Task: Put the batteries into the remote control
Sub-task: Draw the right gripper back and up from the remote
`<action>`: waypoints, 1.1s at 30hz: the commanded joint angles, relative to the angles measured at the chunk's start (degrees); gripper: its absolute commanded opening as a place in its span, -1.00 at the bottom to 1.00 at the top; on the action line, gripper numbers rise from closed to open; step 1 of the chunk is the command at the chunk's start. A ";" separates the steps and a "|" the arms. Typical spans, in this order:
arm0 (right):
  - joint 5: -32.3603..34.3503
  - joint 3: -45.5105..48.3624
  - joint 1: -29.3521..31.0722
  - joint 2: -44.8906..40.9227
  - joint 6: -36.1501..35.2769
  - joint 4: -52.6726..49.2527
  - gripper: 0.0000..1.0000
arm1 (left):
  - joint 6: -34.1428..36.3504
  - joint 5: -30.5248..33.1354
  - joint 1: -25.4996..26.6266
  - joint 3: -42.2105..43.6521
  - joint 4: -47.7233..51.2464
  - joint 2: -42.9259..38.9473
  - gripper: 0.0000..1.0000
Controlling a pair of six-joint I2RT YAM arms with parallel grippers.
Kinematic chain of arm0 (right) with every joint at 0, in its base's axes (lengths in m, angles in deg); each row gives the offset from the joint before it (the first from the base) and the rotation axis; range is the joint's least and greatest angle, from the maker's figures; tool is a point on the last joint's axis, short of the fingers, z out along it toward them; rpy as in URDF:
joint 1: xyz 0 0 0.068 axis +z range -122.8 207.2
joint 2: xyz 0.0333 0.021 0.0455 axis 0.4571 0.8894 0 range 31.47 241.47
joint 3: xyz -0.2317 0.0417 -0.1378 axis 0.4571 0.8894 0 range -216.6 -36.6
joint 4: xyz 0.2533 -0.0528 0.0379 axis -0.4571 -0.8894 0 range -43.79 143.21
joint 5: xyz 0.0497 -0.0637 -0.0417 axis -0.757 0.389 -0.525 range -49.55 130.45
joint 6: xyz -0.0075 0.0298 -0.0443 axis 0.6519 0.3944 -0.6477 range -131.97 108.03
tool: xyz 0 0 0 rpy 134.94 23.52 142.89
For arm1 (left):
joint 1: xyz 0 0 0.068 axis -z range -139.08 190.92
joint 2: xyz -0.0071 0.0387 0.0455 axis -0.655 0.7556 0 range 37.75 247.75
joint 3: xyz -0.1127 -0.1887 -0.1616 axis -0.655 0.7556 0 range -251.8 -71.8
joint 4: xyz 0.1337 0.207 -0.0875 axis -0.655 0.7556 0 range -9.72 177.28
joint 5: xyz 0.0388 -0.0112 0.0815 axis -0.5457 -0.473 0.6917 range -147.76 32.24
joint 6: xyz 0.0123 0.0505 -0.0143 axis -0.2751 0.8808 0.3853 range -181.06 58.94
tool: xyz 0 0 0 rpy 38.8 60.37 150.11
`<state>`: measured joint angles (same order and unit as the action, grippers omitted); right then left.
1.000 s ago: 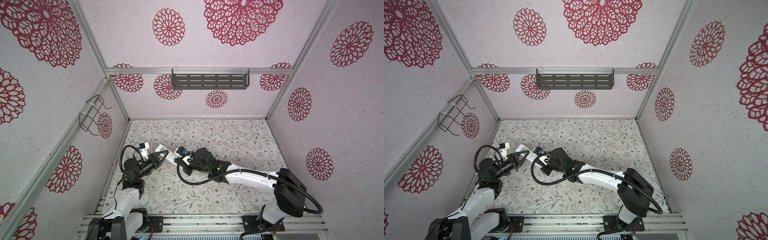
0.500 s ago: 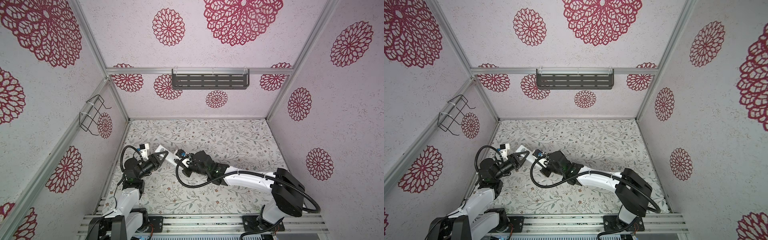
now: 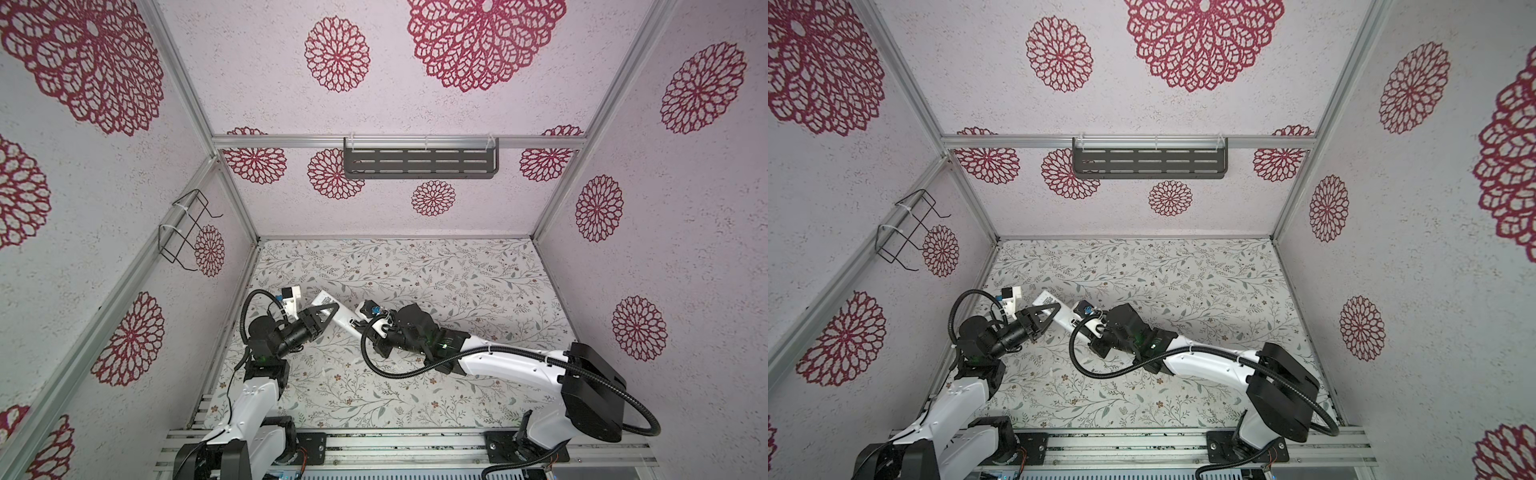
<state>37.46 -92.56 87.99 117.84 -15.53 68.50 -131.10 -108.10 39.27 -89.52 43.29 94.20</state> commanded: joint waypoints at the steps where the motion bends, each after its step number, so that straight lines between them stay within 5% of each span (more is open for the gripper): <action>1: -1.05 2.01 -1.28 -3.80 1.92 -6.44 -0.48 | 1.47 -1.13 1.29 -3.81 0.21 -2.73 -1.00; 12: -1.62 7.05 -5.40 -19.03 5.52 -8.34 0.20 | 9.75 1.34 3.49 -5.75 10.73 -3.49 -1.00; 20: -5.43 7.33 -12.64 -18.49 10.54 -16.08 0.89 | 24.76 3.99 4.22 -15.90 38.74 -6.34 -1.00; 29: -18.45 5.51 -15.53 -13.21 10.80 -19.29 0.98 | 36.24 -3.07 4.40 -23.14 54.10 -4.53 -1.00; 33: -28.12 3.70 -15.38 -10.37 10.34 -19.50 0.98 | 35.80 -9.63 5.17 -23.52 52.36 -3.30 -1.00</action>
<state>19.06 -85.90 72.54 106.63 -5.82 48.82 -98.01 -110.77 43.53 -111.84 94.74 90.20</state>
